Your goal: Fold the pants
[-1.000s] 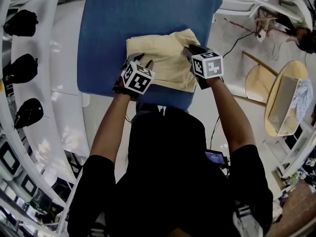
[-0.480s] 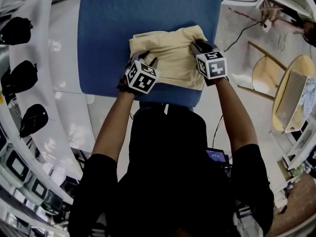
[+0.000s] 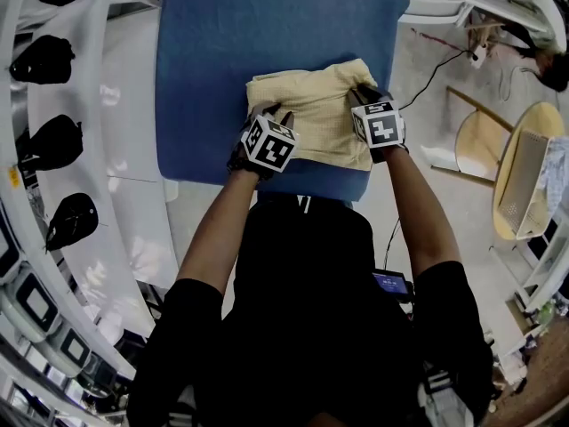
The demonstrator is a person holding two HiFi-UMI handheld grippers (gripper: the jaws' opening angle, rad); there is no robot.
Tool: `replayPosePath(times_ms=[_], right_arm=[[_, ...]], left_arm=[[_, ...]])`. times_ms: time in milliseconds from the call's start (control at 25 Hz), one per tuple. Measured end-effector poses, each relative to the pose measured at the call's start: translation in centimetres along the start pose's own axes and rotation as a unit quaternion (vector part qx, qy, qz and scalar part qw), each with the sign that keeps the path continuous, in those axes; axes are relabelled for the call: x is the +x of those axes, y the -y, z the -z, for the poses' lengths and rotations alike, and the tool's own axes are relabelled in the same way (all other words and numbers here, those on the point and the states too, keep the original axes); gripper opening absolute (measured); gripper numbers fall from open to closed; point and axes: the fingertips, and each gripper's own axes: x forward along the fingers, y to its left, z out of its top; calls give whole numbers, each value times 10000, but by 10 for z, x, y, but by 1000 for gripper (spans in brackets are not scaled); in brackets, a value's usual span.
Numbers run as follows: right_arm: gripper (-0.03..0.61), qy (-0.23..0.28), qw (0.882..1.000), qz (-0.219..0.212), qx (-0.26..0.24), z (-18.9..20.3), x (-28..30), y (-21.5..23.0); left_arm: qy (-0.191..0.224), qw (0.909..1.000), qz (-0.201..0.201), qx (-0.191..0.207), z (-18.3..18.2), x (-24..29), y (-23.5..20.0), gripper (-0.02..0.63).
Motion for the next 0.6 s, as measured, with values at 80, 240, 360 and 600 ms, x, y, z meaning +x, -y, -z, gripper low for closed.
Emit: replayPosePath(times_ms=[80, 240, 360, 600], right_arm=[[92, 395, 9985, -64, 376, -9, -17, 1], [56, 1339, 9878, 33, 794, -33, -82, -1], [5, 1961, 9782, 229, 639, -58, -133, -11], [3, 3196, 9435, 411, 770, -112, -220, -23]], left_arm=[[329, 9992, -138, -169, -9, -25, -7, 92], [1136, 9919, -380, -423, -33, -92, -36, 53], [1663, 9835, -610, -359, -46, -145, -59, 38], [2918, 9501, -1099, 102, -95, -237, -80, 25]])
